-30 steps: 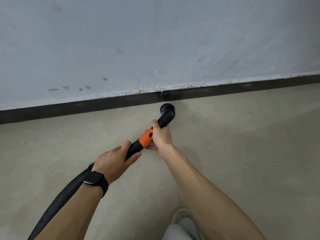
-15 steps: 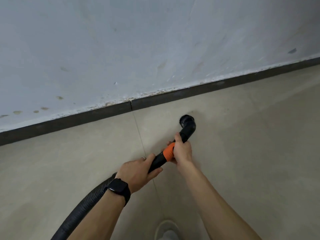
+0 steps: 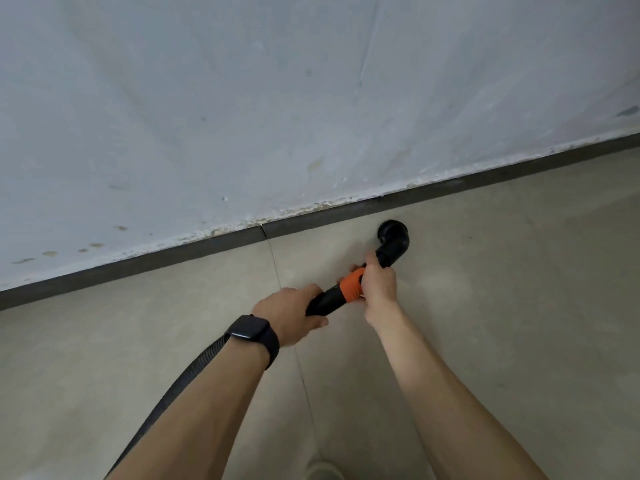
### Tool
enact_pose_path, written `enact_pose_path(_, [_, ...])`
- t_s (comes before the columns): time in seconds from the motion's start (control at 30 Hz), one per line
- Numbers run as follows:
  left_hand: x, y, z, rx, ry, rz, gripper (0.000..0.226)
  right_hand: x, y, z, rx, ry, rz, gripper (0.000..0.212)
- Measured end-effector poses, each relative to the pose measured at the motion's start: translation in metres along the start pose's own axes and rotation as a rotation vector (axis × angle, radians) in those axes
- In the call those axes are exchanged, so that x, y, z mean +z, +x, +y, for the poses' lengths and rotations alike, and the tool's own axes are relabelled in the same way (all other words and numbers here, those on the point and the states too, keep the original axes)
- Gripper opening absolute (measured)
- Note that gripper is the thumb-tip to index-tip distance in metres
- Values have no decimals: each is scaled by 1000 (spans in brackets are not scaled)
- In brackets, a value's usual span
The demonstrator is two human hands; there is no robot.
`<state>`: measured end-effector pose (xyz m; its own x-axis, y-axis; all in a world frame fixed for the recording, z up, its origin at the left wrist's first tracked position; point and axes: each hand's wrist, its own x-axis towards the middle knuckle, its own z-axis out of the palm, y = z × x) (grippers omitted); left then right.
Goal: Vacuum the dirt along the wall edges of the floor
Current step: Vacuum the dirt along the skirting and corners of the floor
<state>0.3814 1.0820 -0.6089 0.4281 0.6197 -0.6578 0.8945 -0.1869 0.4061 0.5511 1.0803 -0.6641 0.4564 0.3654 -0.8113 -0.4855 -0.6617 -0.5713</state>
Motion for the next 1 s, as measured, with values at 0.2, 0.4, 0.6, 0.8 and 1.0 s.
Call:
enact_pose_path(0.2, [-13, 9, 4, -34, -5, 26, 41, 8, -1, -22, 23, 24, -66, 34])
enact_pose_path(0.4, [-26, 4, -4, -80, 46, 20, 40, 23, -13, -30, 98, 17, -136, 31])
enact_pose_path(0.6, [-51, -7, -10, -162, 129, -153, 47, 25, -39, -31, 254, 3, -220, 26])
enact_pose_path(0.8, [-72, 4, 24, -119, 141, -372, 52, -6, -36, -39, 232, -70, -199, 26])
enact_pose_path(1.0, [-55, 18, 70, 8, 158, -527, 49, -56, -33, -43, 109, -166, -109, 36])
